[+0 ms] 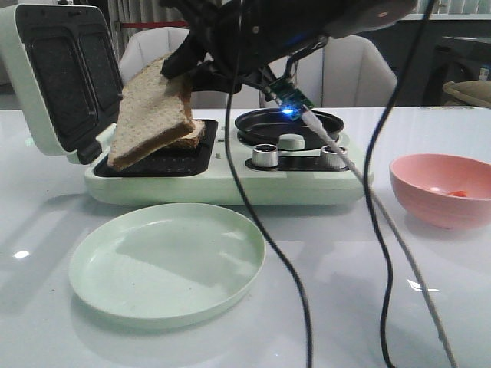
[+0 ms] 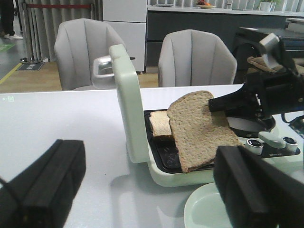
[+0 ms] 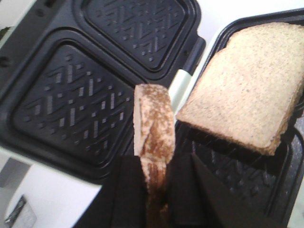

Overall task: Make breakfast with bread and shrimp
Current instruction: 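Carry the bread with the right gripper over the sandwich maker tray, then lower the bread beside the first slice and open the right gripper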

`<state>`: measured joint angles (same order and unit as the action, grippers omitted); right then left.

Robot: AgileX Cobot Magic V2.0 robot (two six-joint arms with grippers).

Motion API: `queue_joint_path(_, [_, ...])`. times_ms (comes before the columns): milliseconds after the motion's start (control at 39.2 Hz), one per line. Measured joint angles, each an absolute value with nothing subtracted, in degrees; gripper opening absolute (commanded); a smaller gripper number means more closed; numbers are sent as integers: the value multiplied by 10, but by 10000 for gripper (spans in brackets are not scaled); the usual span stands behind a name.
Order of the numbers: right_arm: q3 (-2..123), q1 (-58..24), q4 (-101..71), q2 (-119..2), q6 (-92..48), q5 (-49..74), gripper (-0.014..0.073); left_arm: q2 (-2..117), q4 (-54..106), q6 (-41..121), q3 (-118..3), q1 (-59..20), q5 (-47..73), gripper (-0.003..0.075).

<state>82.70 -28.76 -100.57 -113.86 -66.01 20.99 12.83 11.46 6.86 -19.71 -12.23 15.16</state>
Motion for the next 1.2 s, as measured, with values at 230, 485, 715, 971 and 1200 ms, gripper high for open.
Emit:
queue_joint_path(230, [885,-300,-1011,-1196,-660,172,189,128,115,69,-197,-122,152,604])
queue_joint_path(485, [909,-300,-1025,-1221,-660,144,189,128,115,69,-197,-122,152,604])
queue_joint_path(715, [909,-300,-1029,-1223,-660,134,216,128,115,69,-197,-122,152,604])
queue_joint_path(971, [910,-300,-985,-1223,-660,133,433,128,115,69,-197,-122,152,604])
queue_joint_path(1200, [910,-300,-875,-1223,-665,124,527,128,115,69,-197,-122,152,604])
